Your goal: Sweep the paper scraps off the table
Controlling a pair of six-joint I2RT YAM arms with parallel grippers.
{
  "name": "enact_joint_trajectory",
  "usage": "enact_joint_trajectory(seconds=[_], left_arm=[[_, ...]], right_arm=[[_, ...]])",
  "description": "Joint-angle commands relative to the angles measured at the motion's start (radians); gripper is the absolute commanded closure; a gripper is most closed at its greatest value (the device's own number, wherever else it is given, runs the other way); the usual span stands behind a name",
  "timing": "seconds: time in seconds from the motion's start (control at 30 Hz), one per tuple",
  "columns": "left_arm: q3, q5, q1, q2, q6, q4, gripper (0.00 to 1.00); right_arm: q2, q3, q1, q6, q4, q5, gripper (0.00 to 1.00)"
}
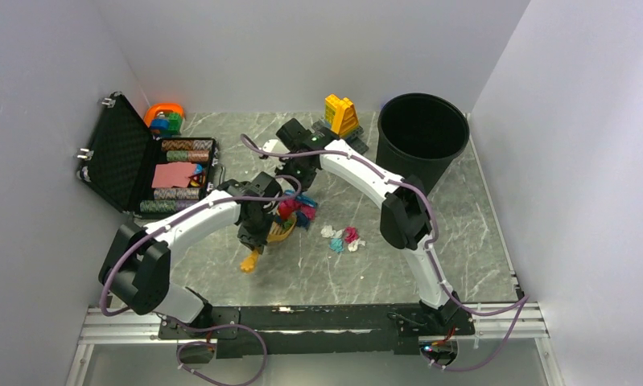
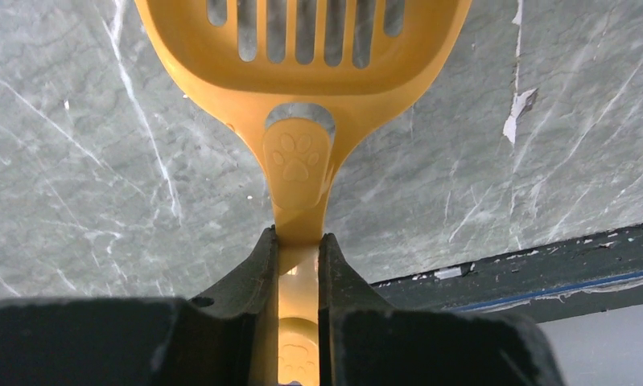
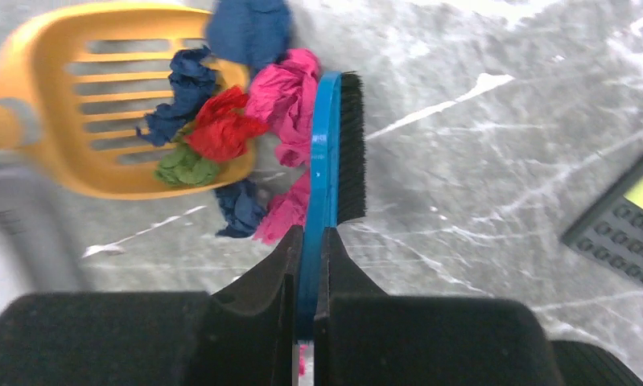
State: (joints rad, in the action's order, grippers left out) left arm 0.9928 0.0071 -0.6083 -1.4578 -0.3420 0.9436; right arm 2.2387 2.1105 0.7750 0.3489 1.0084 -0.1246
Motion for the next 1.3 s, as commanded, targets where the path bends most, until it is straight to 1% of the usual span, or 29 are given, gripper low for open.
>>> enact_joint_trajectory(seconds=[0.0,0.17,0.3,0.57,0.73,0.83,0.93,1.03,1.13,1.27], left_arm=[[0.039,0.047,0.003,-0.008,0.054,-0.027,1.0],[0.045,0.054,0.003,0.002,0.073,-0.046,1.0],[0.033,0.101,-0.003,0.016,0.099,-0.087,1.0],[0.022,0.023,-0.07,0.061,0.114,-0.116,1.0],[0.024,-0.004,-0.116,0.087,0.109,-0.127,1.0],[0.037,-0.004,-0.135,0.1,0.103,-0.121,1.0],[0.083,-0.038,-0.154,0.113,0.1,-0.098,1.0],[0.156,-0.057,-0.171,0.12,0.098,-0.056,1.0],[0.253,-0.082,-0.181,0.113,0.098,-0.011,1.0],[0.409,-0.093,-0.186,0.065,0.112,0.045,1.0]], right_arm=[[-0.061,-0.004,0.036,-0.017,0.081,-0.234,1.0],[-0.141,-0.061,0.044,-0.042,0.057,-0.277,1.0],[-0.205,-0.104,0.042,-0.066,0.044,-0.252,1.0],[-0.296,-0.138,0.001,-0.171,0.053,-0.011,1.0],[-0.417,-0.195,-0.029,-0.257,0.011,0.108,1.0],[-0.498,-0.234,-0.07,-0.342,-0.028,0.236,1.0],[-0.604,-0.28,-0.137,-0.452,-0.066,0.301,1.0],[-0.737,-0.36,-0.189,-0.525,-0.125,0.346,1.0],[-0.875,-0.44,-0.199,-0.559,-0.186,0.367,1.0],[-1.002,-0.473,-0.199,-0.587,-0.205,0.422,1.0]])
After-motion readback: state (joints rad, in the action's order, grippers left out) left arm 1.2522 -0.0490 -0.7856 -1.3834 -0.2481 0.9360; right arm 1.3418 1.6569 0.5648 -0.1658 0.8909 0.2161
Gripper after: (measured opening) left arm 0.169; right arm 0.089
